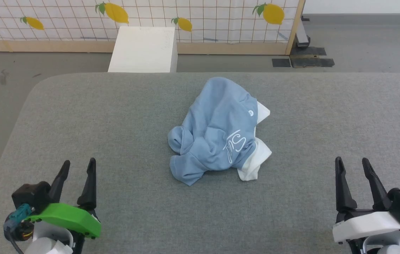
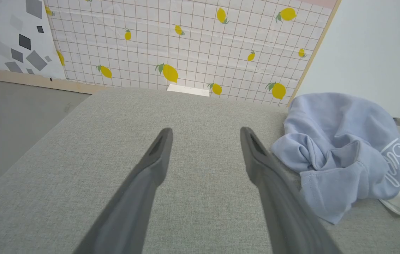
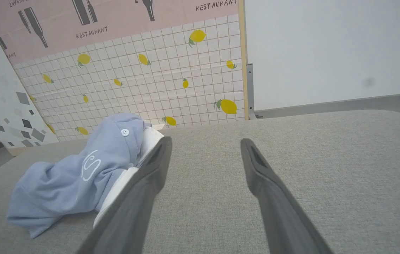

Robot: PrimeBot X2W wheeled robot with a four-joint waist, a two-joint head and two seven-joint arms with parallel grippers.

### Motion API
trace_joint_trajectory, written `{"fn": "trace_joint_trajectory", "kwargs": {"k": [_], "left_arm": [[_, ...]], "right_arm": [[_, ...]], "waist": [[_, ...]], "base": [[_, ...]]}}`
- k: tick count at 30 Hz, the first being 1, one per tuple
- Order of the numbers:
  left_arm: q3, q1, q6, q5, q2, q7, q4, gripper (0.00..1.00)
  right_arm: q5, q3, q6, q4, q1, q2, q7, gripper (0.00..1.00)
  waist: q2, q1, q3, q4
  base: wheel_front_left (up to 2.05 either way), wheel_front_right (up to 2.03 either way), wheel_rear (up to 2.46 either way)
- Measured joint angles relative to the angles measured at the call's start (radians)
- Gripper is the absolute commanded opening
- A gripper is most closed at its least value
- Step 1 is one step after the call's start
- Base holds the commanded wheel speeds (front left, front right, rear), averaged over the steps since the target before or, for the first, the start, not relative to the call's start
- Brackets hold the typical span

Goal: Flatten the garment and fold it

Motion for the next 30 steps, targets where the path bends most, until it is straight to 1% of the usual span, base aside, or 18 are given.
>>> {"fn": "trace_joint_trajectory", "kwargs": {"k": [8,12,14,17,20,23,27,30], "left_arm": [[0.023,0.007,-0.018,0.021,-0.026,0.0,0.0,1.0],[0.04,0.007,-0.019,0.033,-0.038,0.0,0.001,1.0],[0.05,0.007,-0.019,0.055,-0.038,0.0,-0.001,1.0],[0.061,0.007,-0.019,0.077,-0.04,0.0,-0.009,1.0],[0.078,0.006,-0.022,0.085,-0.041,0.0,-0.02,1.0],[0.095,0.005,-0.032,0.09,-0.044,0.0,-0.029,1.0],[0.119,-0.005,-0.045,0.093,-0.057,0.0,-0.031,1.0],[0.132,-0.016,-0.058,0.104,-0.067,0.0,-0.032,1.0]], "right_arm": [[0.001,0.007,0.0,0.006,0.002,0.0,0.0,1.0],[0.001,0.007,0.0,0.009,0.002,0.0,0.0,1.0],[-0.001,0.007,0.0,0.01,0.001,0.0,0.0,1.0],[-0.013,0.017,0.0,0.014,-0.014,0.0,0.031,1.0],[-0.032,0.05,0.0,0.014,-0.072,-0.001,0.126,1.0],[-0.058,0.097,0.0,0.014,-0.164,-0.001,0.267,1.0],[-0.093,0.162,0.0,0.028,-0.297,0.0,0.509,1.0],[-0.127,0.23,0.0,0.053,-0.393,0.0,0.716,1.0]], "waist": [[0.0,0.0,-0.001,-0.001],[0.0,0.0,-0.001,-0.001],[0.0,0.0,0.001,0.001],[0.0,0.0,0.01,0.004],[0.0,0.0,0.025,0.008],[0.0,0.0,0.044,0.012],[0.0,0.0,0.076,0.022],[0.0,0.0,0.104,0.033]], "base": [[0.0,0.0,0.0],[0.0,0.0,0.0],[0.0,0.0,0.0],[0.0,0.0,0.0],[0.0,0.0,0.0],[0.0,0.0,0.0],[0.0,0.0,0.0],[0.0,0.0,0.0]]}}
